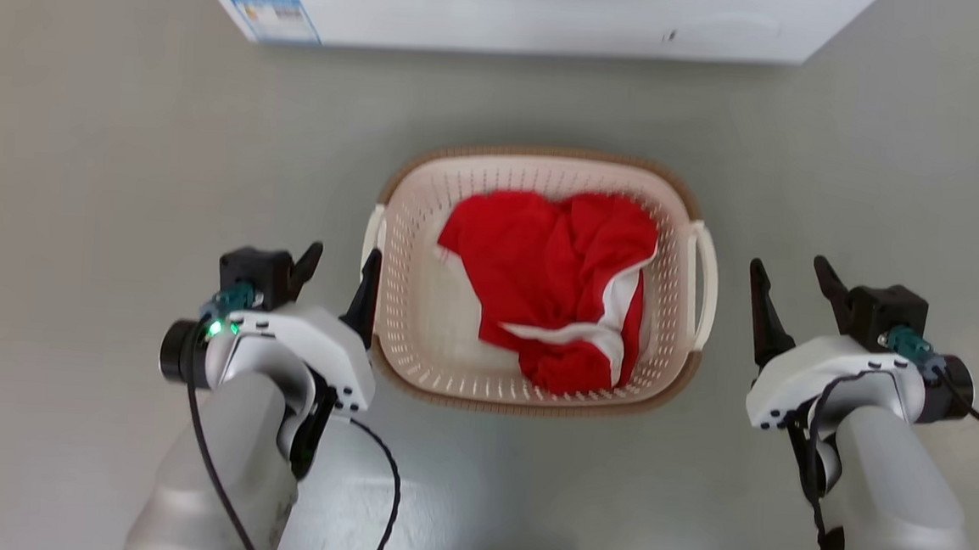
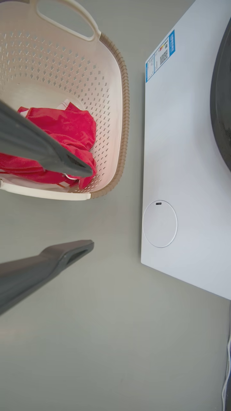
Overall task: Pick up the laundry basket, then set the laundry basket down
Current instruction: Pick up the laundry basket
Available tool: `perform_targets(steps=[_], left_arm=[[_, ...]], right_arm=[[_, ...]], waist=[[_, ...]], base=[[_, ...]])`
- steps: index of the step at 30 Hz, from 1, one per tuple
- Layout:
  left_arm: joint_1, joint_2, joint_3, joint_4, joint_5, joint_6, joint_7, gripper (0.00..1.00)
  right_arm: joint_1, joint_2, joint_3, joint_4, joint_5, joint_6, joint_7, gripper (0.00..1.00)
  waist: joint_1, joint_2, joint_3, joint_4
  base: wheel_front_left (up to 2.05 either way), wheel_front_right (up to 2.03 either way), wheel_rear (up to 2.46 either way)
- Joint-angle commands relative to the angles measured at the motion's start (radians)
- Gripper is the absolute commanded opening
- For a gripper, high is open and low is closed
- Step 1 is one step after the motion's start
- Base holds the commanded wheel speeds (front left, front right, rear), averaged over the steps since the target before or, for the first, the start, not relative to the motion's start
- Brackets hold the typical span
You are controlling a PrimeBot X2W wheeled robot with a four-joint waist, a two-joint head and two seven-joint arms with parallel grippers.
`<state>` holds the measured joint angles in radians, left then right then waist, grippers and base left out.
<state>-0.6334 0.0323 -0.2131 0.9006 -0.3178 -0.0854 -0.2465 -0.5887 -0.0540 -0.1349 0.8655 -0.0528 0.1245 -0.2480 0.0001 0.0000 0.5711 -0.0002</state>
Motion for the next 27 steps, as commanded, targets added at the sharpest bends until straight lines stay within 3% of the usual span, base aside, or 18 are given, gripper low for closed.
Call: perform_targets(steps=[1,14,27], left_arm=[[-0.012,0.018,0.019,-0.009,-0.007,-0.003,-0.003,1.00],[-0.154,0.020,0.000,0.117,-0.009,-0.011,-0.014,1.00],[-0.204,0.028,-0.006,0.134,0.007,-0.019,-0.015,1.00]], right_arm=[[-0.003,0.004,0.016,-0.006,-0.008,0.006,-0.013,1.00],[-0.055,0.004,0.013,-0.041,-0.010,0.006,-0.014,1.00],[-0.066,0.004,0.006,-0.070,-0.019,0.006,-0.014,1.00]], waist=[[0.0000,0.0000,0.047,0.003],[0.0000,0.0000,0.194,-0.006],[0.0000,0.0000,0.285,-0.008]], base=[[0.00,0.00,0.00],[0.00,0.00,0.00],[0.00,0.00,0.00]])
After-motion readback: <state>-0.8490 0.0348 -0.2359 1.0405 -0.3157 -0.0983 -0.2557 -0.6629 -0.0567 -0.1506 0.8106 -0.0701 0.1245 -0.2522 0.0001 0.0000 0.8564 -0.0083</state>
